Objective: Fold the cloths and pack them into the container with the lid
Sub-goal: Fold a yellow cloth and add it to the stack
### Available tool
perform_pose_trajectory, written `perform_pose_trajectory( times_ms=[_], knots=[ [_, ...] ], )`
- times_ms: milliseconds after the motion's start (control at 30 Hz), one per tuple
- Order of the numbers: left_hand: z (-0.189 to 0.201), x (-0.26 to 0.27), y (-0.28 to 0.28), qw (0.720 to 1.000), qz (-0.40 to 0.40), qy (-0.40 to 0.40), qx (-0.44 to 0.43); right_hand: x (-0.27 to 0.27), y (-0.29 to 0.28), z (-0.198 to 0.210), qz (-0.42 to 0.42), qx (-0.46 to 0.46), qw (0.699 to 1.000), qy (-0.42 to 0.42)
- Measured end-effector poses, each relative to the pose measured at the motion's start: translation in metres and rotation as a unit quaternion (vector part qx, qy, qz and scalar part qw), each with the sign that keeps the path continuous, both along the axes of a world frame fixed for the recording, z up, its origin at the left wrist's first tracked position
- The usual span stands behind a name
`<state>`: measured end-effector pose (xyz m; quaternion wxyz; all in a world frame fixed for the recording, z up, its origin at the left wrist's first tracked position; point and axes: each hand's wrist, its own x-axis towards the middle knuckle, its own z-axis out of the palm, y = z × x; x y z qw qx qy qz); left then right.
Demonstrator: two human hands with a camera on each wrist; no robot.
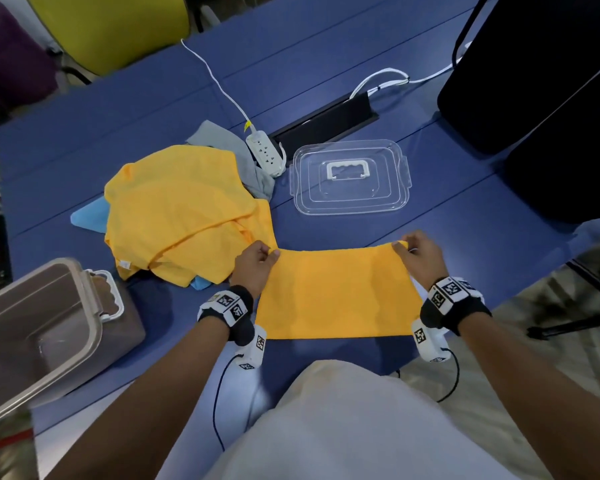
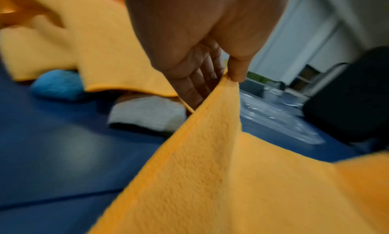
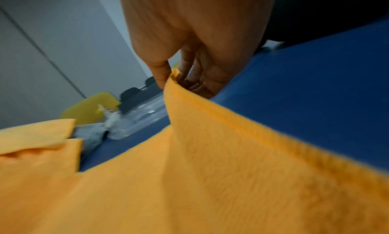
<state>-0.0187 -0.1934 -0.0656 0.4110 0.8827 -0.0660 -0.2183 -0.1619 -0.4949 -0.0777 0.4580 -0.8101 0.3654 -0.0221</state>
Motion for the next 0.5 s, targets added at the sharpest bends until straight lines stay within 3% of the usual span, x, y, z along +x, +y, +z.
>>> perform_pose_trajectory(
  times_ms=[167,300,500],
  knots=[
    [0.036,-0.032,-0.036,0.996,-0.037,-0.046,-0.071,0.021,0.074,0.043,0.071,0.125,0.984,-0.104],
    [0.050,-0.051,-0.046,0.992,-0.063,-0.068,-0.082,0.036,0.114,0.060,0.099,0.192,0.970,-0.109],
    [0.061,-0.058,-0.032,0.990,-0.047,-0.060,-0.118,0.028,0.121,0.070,0.099,0.295,0.943,-0.114]
  ],
)
